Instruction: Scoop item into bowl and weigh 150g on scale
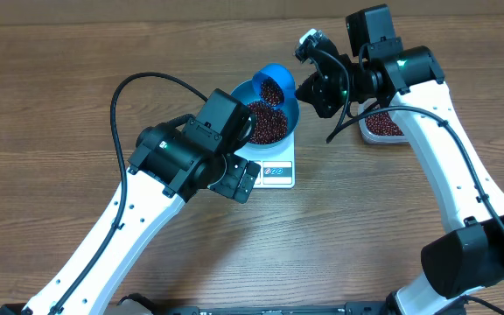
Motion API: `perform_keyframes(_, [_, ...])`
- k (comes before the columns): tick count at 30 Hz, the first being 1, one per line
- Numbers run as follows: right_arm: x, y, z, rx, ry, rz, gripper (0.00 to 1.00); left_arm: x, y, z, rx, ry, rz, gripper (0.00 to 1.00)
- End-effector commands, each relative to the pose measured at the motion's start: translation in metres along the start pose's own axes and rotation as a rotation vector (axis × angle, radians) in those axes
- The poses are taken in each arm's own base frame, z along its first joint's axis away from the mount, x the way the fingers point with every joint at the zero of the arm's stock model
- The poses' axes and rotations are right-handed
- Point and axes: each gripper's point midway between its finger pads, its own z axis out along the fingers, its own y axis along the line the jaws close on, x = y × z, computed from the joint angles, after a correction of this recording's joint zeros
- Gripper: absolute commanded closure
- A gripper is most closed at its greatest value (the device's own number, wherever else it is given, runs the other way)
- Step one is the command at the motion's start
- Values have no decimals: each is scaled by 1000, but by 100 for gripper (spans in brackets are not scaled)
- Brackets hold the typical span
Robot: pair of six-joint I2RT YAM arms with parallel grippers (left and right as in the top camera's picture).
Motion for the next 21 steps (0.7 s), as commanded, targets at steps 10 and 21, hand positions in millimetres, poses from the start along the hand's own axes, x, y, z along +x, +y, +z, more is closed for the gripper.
perform_keyframes(10, [-10,1,-7,-7,-32,-136,96,0,0,2,-8,4,-2,1])
perform_keyframes(21, [-10,1,-7,-9,-32,-126,96,0,0,2,-8,4,-1,0])
